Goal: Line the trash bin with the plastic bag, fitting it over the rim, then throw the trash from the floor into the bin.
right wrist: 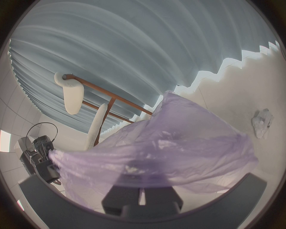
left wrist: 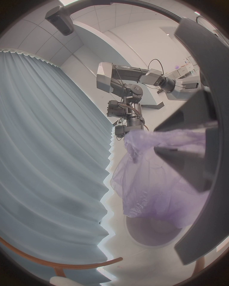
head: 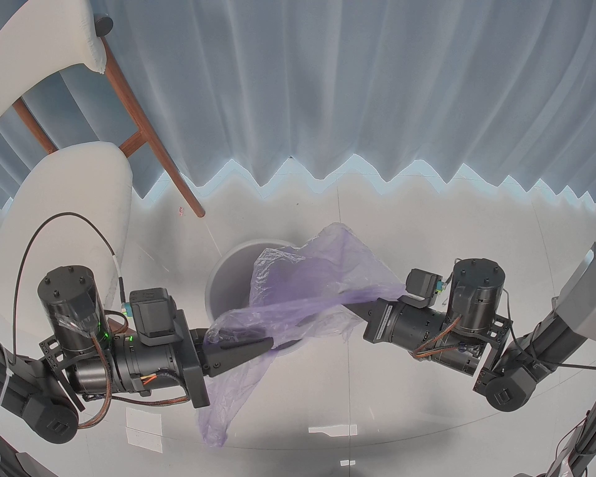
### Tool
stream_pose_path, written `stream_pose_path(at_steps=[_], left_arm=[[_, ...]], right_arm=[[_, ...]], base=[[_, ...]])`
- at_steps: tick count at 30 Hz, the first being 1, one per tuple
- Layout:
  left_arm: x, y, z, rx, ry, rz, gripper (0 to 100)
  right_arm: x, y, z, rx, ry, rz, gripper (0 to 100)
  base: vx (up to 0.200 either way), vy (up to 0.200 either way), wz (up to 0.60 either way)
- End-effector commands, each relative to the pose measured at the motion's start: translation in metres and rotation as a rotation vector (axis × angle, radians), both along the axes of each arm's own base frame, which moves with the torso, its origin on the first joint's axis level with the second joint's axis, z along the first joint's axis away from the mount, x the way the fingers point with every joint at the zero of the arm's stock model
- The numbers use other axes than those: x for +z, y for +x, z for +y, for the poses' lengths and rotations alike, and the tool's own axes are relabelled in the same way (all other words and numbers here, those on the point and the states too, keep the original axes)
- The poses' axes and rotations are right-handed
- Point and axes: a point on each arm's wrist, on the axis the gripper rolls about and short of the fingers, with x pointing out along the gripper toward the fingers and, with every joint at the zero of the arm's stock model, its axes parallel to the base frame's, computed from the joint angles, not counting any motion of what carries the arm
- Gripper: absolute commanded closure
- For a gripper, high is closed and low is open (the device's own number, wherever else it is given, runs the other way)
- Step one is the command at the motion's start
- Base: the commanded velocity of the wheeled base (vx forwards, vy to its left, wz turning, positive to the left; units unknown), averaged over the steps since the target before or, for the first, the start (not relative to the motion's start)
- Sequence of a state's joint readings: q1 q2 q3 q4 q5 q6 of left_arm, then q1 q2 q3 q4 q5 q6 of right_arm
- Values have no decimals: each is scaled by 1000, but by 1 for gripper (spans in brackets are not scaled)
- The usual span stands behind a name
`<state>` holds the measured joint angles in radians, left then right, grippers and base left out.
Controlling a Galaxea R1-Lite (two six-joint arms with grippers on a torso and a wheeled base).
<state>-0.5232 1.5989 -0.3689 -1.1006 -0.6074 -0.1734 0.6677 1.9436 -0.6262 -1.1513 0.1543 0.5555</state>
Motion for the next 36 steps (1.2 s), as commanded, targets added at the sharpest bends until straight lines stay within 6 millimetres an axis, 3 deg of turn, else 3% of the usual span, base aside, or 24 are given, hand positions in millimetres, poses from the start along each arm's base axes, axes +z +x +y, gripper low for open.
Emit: stream_pose_path(at_steps=[1,12,30,31,36], left_arm=[[5,-10,5,10,-24,13,0],[8,-10,12,141,-60,66,0],[-20,-18,18,143,46,109,0],[-22,-14,19,170,51,115,100],[-26,-10,20,195,58,128,100]], right_arm=[[-1,1,-6,-13,-4,3,100],[-4,-1,-7,-15,12,-16,100],[-1,-2,-9,-32,15,-21,100],[-1,-2,-9,-33,15,-21,100],[0,-2,-10,-34,14,-27,100]], base=[[0,0,0],[0,0,0],[0,0,0],[0,0,0],[0,0,0]])
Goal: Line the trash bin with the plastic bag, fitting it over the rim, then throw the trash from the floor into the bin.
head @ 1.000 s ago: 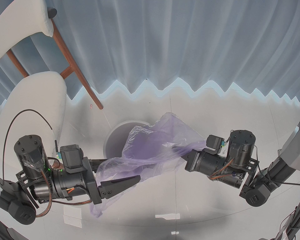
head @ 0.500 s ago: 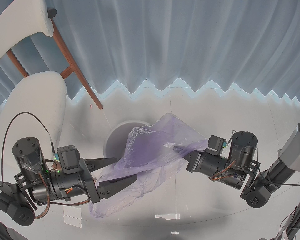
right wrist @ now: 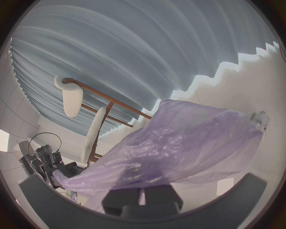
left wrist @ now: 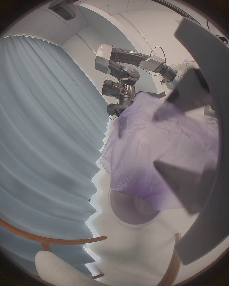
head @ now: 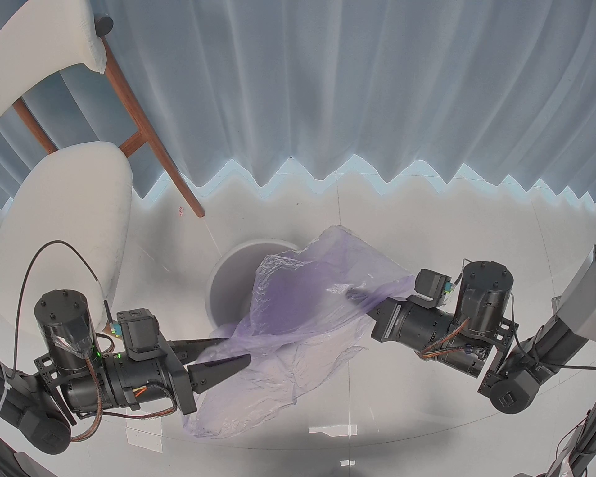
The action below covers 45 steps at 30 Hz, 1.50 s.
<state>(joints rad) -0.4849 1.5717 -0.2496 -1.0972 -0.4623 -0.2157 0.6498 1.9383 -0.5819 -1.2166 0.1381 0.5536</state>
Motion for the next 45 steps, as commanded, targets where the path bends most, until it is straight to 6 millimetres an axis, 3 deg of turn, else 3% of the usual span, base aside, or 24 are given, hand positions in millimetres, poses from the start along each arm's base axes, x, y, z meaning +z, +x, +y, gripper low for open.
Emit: stream_pose_path(at_steps=[1,7,13,25,32,37,45], left_arm=[[-7,4,0,5,11,32,100],[1,9,-6,12,-72,89,100],[13,4,1,71,-204,156,100],[20,6,2,54,-214,87,100],[18,3,2,65,-198,80,100],[17,-5,15,122,-176,107,100],[13,-5,18,193,-135,124,100]], right_arm=[[1,0,-1,-1,-7,-11,100],[-4,-10,-8,23,-79,-40,100],[0,-14,-10,29,-73,-41,100],[-7,-17,-11,35,-90,-18,100],[-6,-20,-13,36,-91,-14,100],[-21,-25,-15,49,-129,44,100],[-40,-21,-12,39,-149,111,100]], base=[[0,0,0],[0,0,0],[0,0,0],[150,0,0],[0,0,0],[0,0,0],[0,0,0]])
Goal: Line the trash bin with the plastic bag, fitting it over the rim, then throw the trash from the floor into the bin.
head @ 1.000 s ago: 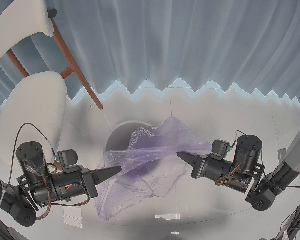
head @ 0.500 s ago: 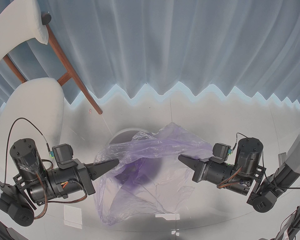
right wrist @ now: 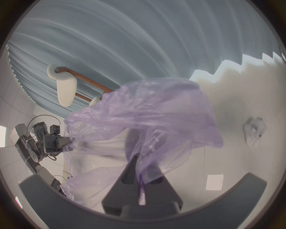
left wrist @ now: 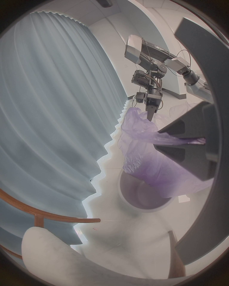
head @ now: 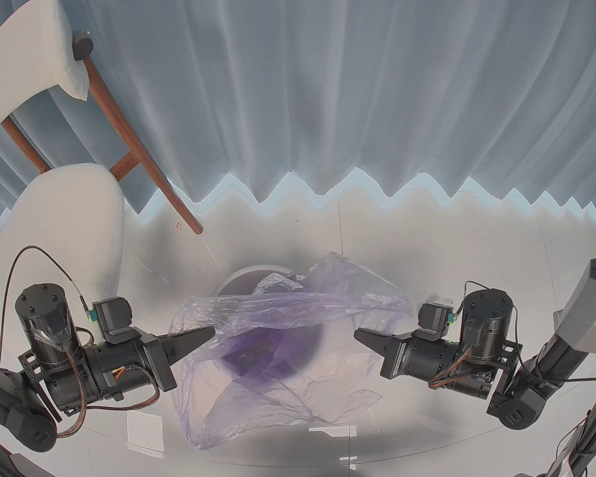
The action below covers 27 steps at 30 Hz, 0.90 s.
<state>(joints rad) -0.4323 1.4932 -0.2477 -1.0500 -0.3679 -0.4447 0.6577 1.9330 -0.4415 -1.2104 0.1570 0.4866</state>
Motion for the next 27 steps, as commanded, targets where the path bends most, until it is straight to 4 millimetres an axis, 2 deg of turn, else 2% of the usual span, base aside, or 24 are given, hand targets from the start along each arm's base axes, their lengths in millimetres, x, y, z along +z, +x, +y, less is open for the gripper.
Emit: stream_pose_path(at_steps=[1,6,13,14,19,22,27], left_arm=[[0,-1,2,2,19,-16,100],[4,3,-1,-6,41,-49,100],[4,13,-5,-10,64,-71,100],[3,13,-5,-11,70,-71,100],[1,15,-5,-13,79,-70,100],[1,14,-5,-26,101,-94,100],[-4,14,-6,-61,136,-91,100]], right_arm=[[-16,2,3,-2,-24,56,100],[-41,14,19,-22,-57,92,100],[-51,41,39,-72,-27,89,100],[-54,43,41,-75,-30,91,0],[-60,49,44,-119,-48,88,0],[-59,38,33,-142,-82,124,0],[-46,15,14,-144,-98,144,0]], base=[[0,0,0],[0,0,0],[0,0,0],[0,0,0],[0,0,0],[0,0,0],[0,0,0]])
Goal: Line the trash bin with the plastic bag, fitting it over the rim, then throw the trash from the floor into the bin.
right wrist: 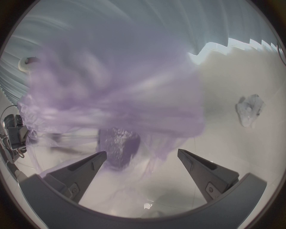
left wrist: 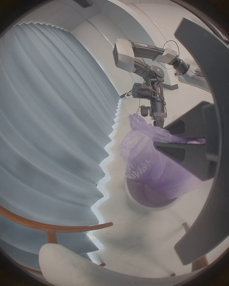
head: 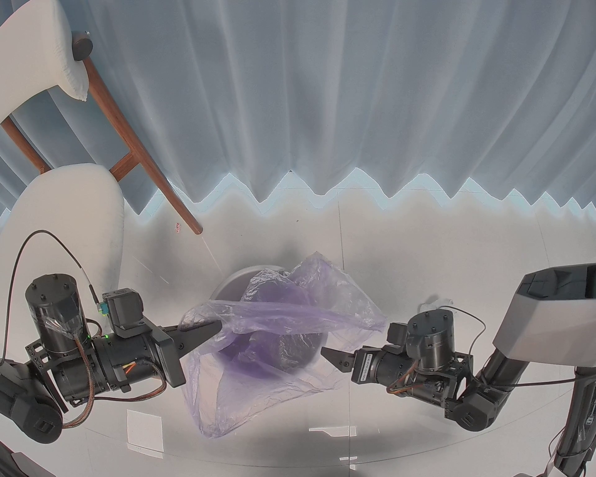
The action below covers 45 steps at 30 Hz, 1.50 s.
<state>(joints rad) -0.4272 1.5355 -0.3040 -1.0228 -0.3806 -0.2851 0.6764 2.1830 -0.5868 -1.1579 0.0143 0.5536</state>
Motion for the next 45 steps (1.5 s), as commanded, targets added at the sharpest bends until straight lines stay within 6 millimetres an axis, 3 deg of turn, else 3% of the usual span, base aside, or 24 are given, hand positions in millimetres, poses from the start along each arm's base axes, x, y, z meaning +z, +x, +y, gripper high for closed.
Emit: stream_pose_path(at_steps=[1,8,16,24,30,36,41,45], left_arm=[[-9,3,-2,-33,43,26,100],[-11,21,-13,-49,60,20,100],[-8,28,-30,-90,53,1,100],[-2,29,-32,-90,40,-15,100],[0,21,-28,-92,38,-19,100],[5,19,-27,-97,24,-45,100],[9,14,-26,-108,17,-61,100],[9,11,-31,-153,12,-61,100]], right_arm=[[18,-27,-22,-2,-13,10,0],[45,-49,-30,41,36,-26,0],[40,-41,0,112,50,-31,0],[35,-61,17,233,72,-39,0],[30,-50,27,227,78,-55,0],[7,-36,40,220,50,-27,0],[2,-7,41,136,7,-42,0],[9,15,36,73,-40,-71,0]], base=[[0,0,0],[0,0,0],[0,0,0],[0,0,0],[0,0,0],[0,0,0],[0,0,0],[0,0,0]])
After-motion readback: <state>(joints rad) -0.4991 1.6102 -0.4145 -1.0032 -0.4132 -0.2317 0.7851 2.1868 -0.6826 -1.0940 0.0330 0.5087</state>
